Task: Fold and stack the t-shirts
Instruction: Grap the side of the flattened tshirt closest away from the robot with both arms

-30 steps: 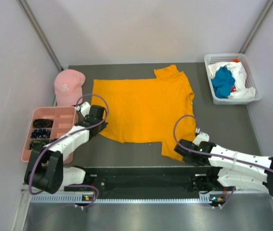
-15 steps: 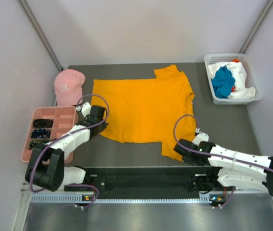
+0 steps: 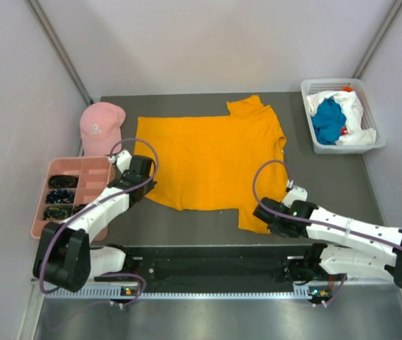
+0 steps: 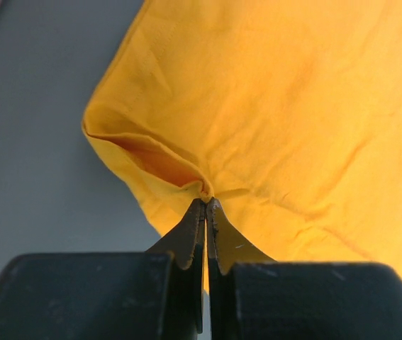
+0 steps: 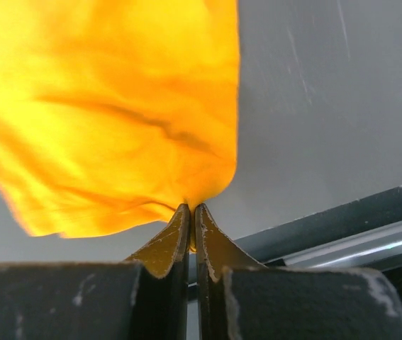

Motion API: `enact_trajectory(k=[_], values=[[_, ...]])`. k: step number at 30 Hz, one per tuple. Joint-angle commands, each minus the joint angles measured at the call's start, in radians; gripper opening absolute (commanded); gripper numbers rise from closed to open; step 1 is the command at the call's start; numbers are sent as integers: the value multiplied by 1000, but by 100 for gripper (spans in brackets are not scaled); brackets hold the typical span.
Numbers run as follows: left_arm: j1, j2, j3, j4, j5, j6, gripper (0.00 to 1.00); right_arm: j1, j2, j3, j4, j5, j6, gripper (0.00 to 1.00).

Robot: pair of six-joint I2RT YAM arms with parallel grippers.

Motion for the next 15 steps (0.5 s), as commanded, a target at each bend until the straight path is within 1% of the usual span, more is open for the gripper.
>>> enact_trajectory(k=[1,3,9,11,15], values=[[2,-114,10,-60,-90,37,0,14,-37,114,-97,127,-23,0],[7,-140,7,-81,-120,51,0,14,-40,144,-117,164,-23,0],[17,-203,19,-137,-130,62,0,-30,-43,208,-149,224,-67,0],[20,-217,19,-151,-146,62,0,-70,-48,219,-140,230,-93,0],[26,-245,22,-169,-179,71,0,-154,-60,223,-51,235,-217,0]])
